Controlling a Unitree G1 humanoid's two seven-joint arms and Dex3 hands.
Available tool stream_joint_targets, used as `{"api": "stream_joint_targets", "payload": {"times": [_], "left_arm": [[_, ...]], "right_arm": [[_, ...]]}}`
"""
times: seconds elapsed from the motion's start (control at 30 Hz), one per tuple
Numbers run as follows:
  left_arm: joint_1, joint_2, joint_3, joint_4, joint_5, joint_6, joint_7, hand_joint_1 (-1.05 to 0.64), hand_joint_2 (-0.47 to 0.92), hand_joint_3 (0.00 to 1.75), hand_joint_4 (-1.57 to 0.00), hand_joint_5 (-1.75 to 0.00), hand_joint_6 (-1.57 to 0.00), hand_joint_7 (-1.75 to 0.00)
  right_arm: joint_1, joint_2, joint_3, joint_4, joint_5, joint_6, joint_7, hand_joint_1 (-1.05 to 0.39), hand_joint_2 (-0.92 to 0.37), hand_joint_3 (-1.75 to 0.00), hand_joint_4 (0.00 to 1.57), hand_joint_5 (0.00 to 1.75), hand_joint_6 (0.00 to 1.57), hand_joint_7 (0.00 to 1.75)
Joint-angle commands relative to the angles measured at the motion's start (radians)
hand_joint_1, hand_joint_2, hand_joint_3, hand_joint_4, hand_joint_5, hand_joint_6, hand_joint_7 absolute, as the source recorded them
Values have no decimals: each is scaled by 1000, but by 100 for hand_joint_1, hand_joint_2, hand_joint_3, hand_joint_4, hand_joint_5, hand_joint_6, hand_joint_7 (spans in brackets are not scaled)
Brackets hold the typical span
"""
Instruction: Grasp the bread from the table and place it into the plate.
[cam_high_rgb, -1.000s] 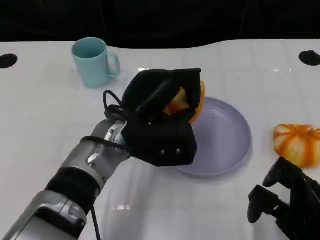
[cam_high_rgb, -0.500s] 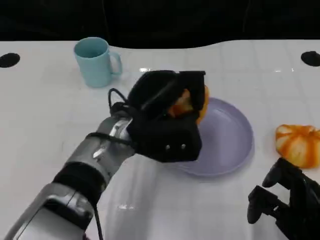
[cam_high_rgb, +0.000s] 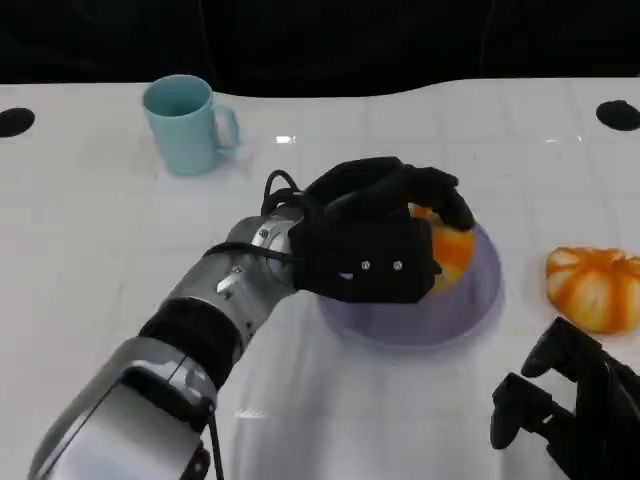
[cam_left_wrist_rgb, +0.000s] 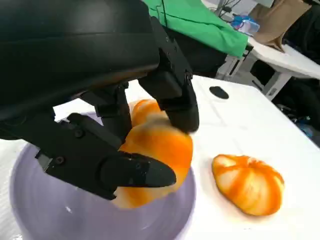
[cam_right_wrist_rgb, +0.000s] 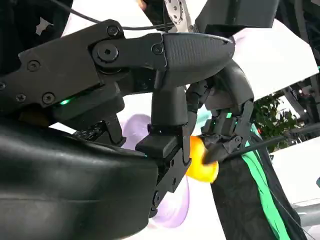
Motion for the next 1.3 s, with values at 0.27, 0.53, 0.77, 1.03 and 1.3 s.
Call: {"api": "stream_joint_targets", "payload": {"times": [0.27, 0.53, 0.77, 1.03, 1.3], "left_arm": [[-27, 59, -40, -74, 25, 70, -114, -91, 92, 55, 0, -38, -20, 0], [18, 116, -26, -198, 9, 105, -192, -94, 92, 58, -3, -34, -21, -1], [83, 174, 3, -320, -38, 105, -245, -93, 92, 59, -15, -40, -30, -5], [119, 191, 21, -382, -46, 92, -209, -90, 92, 55, -10, -129, -49, -12], [98, 171, 8, -353, -35, 97, -184, -85, 92, 50, -9, -174, -22, -151]], "right_arm": [[0, -12, -9, 0, -3, -15, 4, -55, -92, -40, 74, 175, 56, 160], [-1, -14, -11, -1, 1, -8, 3, -55, -92, -40, 74, 175, 56, 160], [-1, -18, -14, -4, 4, -2, 0, -55, -92, -40, 74, 175, 57, 161], [-3, -21, -16, 0, 12, 4, 5, -54, -92, -40, 74, 175, 56, 161], [-3, -22, -10, 1, 2, -5, 7, -56, -92, -41, 74, 175, 55, 162]]}}
